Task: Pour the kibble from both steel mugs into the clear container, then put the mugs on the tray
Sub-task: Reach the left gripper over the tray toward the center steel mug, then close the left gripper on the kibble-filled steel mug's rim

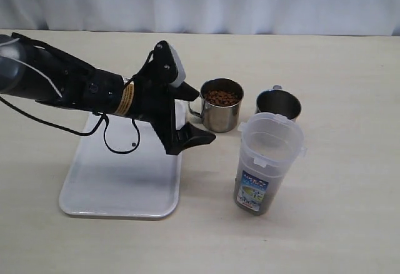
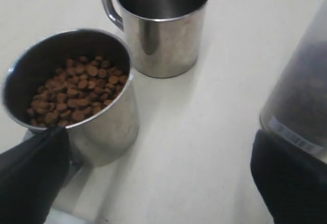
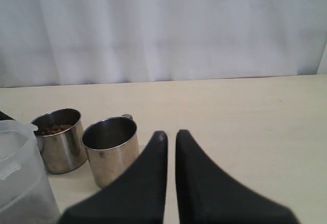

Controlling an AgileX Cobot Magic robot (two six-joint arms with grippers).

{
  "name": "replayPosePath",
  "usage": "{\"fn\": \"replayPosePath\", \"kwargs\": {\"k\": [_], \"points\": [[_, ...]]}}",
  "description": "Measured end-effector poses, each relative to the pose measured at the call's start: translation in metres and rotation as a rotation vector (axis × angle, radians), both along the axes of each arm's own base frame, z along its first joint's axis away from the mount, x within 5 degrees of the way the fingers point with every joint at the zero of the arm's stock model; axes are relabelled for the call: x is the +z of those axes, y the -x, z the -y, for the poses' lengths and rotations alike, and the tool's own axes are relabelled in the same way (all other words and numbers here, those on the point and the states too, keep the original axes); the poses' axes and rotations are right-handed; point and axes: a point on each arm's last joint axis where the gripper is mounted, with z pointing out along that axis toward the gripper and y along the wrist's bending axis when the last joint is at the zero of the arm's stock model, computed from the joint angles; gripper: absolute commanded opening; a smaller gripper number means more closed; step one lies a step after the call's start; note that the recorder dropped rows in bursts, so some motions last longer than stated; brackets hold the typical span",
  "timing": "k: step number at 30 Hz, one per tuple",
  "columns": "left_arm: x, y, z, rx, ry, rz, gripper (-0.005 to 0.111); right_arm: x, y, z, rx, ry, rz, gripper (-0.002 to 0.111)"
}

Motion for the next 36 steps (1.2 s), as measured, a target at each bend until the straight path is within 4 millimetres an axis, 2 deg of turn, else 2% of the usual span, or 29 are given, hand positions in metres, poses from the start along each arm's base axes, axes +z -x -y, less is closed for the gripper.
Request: {"fn": "replayPosePath", "kwargs": {"k": [5, 10, 17, 28, 36], "points": [[-0.017, 0.001, 0.002, 0.011, -0.012, -0.055, 0.072, 0.000, 0.000, 0.000, 0.000, 0.000, 0.000, 0.005], [-0.033, -0.005, 0.002, 0.041, 0.000, -0.030, 0.072, 0.000, 0.000, 0.000, 0.000, 0.000, 0.000, 0.005], [-0.037, -0.026, 0.010, 0.136, 0.065, -0.014, 0.072, 0.000, 0.000, 0.000, 0.000, 0.000, 0.000, 0.005], [-0.053, -0.052, 0.022, 0.149, 0.095, -0.002, 0.072, 0.000, 0.000, 0.000, 0.000, 0.000, 0.000, 0.005], [-0.074, -0.065, 0.031, 0.128, 0.125, 0.001, 0.072, 0.000, 0.000, 0.000, 0.000, 0.000, 0.000, 0.005]]}}
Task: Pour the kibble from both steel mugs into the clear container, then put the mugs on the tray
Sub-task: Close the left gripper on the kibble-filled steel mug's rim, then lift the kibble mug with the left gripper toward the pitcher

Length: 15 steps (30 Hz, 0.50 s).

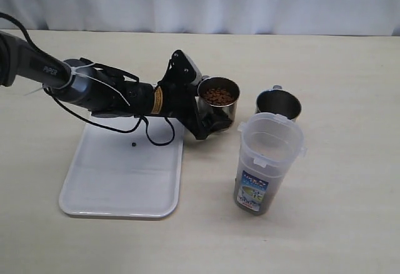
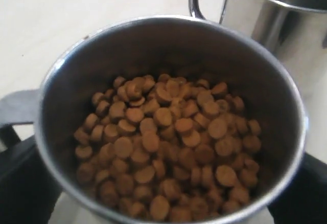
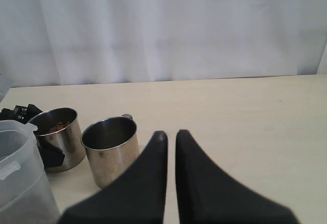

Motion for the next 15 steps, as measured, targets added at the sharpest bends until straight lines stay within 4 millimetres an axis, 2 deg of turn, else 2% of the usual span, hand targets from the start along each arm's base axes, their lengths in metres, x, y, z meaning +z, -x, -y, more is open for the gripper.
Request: {"fn": "replayPosePath", "kwargs": {"k": [5, 6, 7, 8, 10, 12, 15], "points": [[-0.004, -0.006, 0.005, -0.013, 0.028, 0.012, 0.070, 0.000, 0.000, 0.000, 0.000, 0.000, 0.000, 0.005], [-0.004, -0.007, 0.005, -0.014, 0.030, 0.013, 0.063, 0.000, 0.000, 0.000, 0.000, 0.000, 0.000, 0.005], [-0.005, -0.007, 0.005, -0.014, 0.029, 0.012, 0.052, 0.000, 0.000, 0.000, 0.000, 0.000, 0.000, 0.005], [-0.005, -0.007, 0.005, -0.014, 0.029, 0.012, 0.027, 0.000, 0.000, 0.000, 0.000, 0.000, 0.000, 0.005], [-0.005, -0.007, 0.005, -0.013, 0.027, 0.012, 0.000, 0.000, 0.000, 0.000, 0.000, 0.000, 0.000, 0.005], [0.000, -0.009, 0.003, 0.018, -0.010, 0.015, 0.000, 0.000, 0.000, 0.000, 0.000, 0.000, 0.000, 0.005], [0.030, -0.016, -0.004, 0.125, -0.078, 0.001, 0.000, 0.000, 0.000, 0.000, 0.000, 0.000, 0.000, 0.005]]}}
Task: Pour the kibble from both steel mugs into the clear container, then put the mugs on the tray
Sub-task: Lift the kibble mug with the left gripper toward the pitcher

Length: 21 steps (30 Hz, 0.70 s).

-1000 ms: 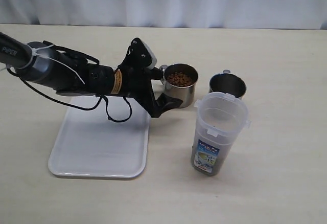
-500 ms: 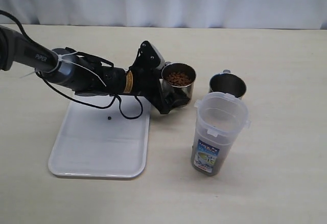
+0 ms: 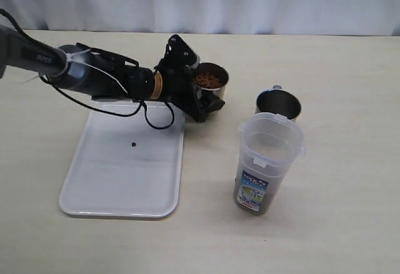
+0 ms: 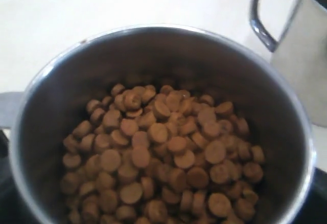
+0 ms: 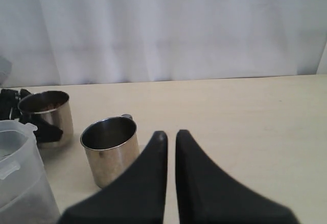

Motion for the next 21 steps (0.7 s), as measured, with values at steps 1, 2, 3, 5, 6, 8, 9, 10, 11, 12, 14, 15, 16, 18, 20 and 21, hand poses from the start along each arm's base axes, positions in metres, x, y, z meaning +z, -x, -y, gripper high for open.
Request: {"fn": "replayPosePath", "kwargs": {"k": [1, 2, 3, 5, 6, 8, 9, 10, 11, 12, 14, 15, 16, 18, 20, 21], "points": [[0.019, 0.000, -0.003, 0.021, -0.022, 0.004, 0.000, 0.000, 0.000, 0.000, 0.000, 0.000, 0.000, 0.005], [0.033, 0.001, -0.004, 0.033, -0.031, -0.003, 0.000, 0.000, 0.000, 0.000, 0.000, 0.000, 0.000, 0.005], [0.053, 0.004, -0.006, 0.008, -0.052, 0.011, 0.000, 0.000, 0.000, 0.000, 0.000, 0.000, 0.000, 0.005], [0.086, 0.012, -0.009, 0.022, -0.036, -0.014, 0.000, 0.000, 0.000, 0.000, 0.000, 0.000, 0.000, 0.005], [0.095, 0.016, -0.011, 0.026, -0.029, -0.013, 0.000, 0.000, 0.000, 0.000, 0.000, 0.000, 0.000, 0.005], [0.111, 0.027, -0.017, 0.041, -0.032, 0.001, 0.000, 0.000, 0.000, 0.000, 0.000, 0.000, 0.000, 0.005], [0.117, 0.032, -0.019, 0.052, -0.043, 0.016, 0.000, 0.000, 0.000, 0.000, 0.000, 0.000, 0.000, 0.005], [0.124, 0.040, -0.022, 0.077, -0.061, 0.040, 0.000, 0.000, 0.000, 0.000, 0.000, 0.000, 0.000, 0.005], [0.127, 0.046, -0.024, 0.098, -0.080, 0.060, 0.000, 0.000, 0.000, 0.000, 0.000, 0.000, 0.000, 0.005], [0.131, 0.051, -0.027, 0.122, -0.103, 0.085, 0.000, 0.000, 0.000, 0.000, 0.000, 0.000, 0.000, 0.005], [0.138, 0.067, -0.030, 0.155, -0.145, 0.133, 0.000, 0.000, 0.000, 0.000, 0.000, 0.000, 0.000, 0.005], [0.141, 0.076, -0.030, 0.163, -0.157, 0.150, 0.000, 0.000, 0.000, 0.000, 0.000, 0.000, 0.000, 0.005], [0.144, 0.084, -0.031, 0.179, -0.175, 0.173, 0.000, 0.000, 0.000, 0.000, 0.000, 0.000, 0.000, 0.005], [0.148, 0.098, -0.030, 0.188, -0.194, 0.204, 0.000, 0.000, 0.000, 0.000, 0.000, 0.000, 0.000, 0.005], [0.153, 0.112, -0.028, 0.199, -0.212, 0.240, 0.000, 0.000, 0.000, 0.000, 0.000, 0.000, 0.000, 0.005], [0.155, 0.118, -0.026, 0.202, -0.221, 0.257, 0.000, 0.000, 0.000, 0.000, 0.000, 0.000, 0.000, 0.005]]}}
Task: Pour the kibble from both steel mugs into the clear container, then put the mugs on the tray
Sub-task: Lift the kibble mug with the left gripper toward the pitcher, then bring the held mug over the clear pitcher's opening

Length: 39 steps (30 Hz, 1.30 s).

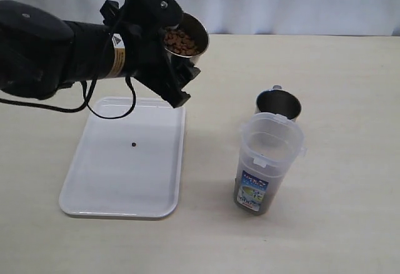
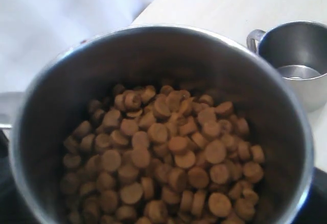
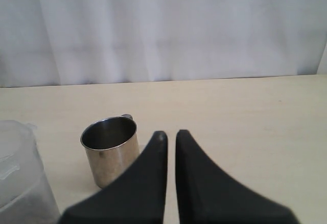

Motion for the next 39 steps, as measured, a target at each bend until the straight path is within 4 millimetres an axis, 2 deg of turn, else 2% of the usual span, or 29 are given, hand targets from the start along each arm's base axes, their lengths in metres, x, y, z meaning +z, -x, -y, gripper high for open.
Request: {"fn": "replayPosePath", "kwargs": {"k": [8, 20, 23, 30, 39], "points": [[0.005, 0.025, 0.024, 0.005, -0.046, 0.087, 0.000, 0.000, 0.000, 0.000, 0.000, 0.000, 0.000, 0.005], [0.007, 0.048, 0.045, -0.076, -0.114, 0.162, 0.000, 0.000, 0.000, 0.000, 0.000, 0.000, 0.000, 0.005], [0.002, 0.054, 0.053, -0.104, -0.175, 0.199, 0.000, 0.000, 0.000, 0.000, 0.000, 0.000, 0.000, 0.005], [-0.016, 0.062, 0.066, -0.124, -0.299, 0.251, 0.000, 0.000, 0.000, 0.000, 0.000, 0.000, 0.000, 0.005], [-0.018, 0.062, 0.066, -0.102, -0.355, 0.292, 0.000, 0.000, 0.000, 0.000, 0.000, 0.000, 0.000, 0.005]]}}
